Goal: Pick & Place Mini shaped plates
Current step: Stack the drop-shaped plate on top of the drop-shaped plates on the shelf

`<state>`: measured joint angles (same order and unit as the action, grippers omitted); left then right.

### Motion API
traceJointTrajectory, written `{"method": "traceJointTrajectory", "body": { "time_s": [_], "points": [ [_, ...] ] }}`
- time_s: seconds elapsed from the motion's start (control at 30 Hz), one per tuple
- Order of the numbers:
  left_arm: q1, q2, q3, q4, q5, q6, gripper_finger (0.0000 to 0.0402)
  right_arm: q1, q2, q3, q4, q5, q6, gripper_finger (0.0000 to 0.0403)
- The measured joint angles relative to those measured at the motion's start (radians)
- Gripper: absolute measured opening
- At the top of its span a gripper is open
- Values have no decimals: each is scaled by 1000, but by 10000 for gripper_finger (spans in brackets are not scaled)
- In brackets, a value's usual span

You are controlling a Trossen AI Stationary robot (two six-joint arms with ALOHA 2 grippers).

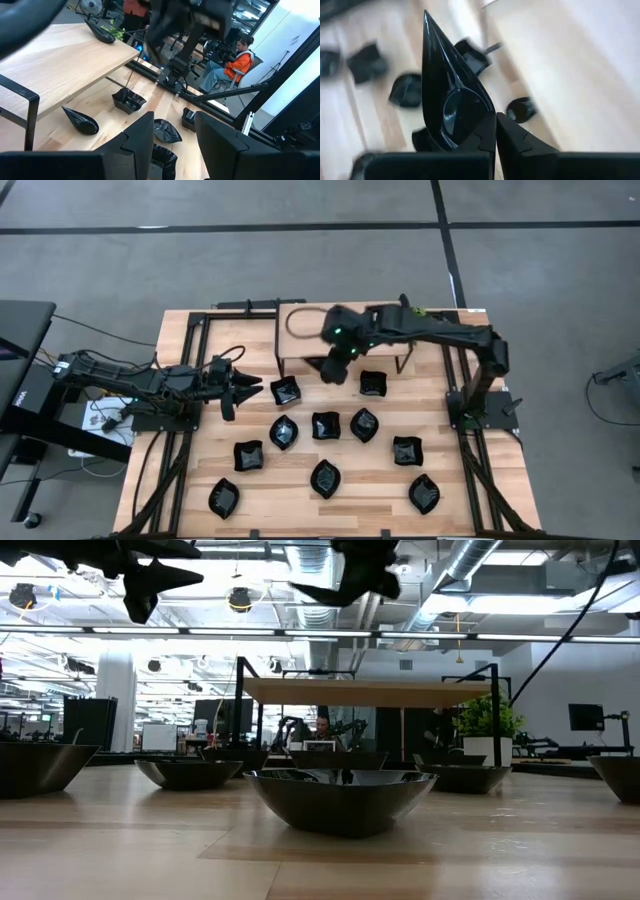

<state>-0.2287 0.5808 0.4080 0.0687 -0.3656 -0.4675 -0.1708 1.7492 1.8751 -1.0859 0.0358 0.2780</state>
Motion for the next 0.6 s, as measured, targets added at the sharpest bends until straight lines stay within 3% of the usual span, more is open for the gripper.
{"method": "traceJointTrajectory", "body": {
  "time_s": [0.17, 0.37, 0.6],
  "points": [
    [0, 0, 0, 1, 0, 0, 145, -54, -73, 0, -26, 105, 144, 0],
    [0, 0, 0, 7, 0, -4, 145, -164, -130, 0, -223, 228, 403, 0],
    [0, 0, 0, 10, 0, -4, 145, -271, -167, 0, -318, 225, 593, 0]
  ]
}}
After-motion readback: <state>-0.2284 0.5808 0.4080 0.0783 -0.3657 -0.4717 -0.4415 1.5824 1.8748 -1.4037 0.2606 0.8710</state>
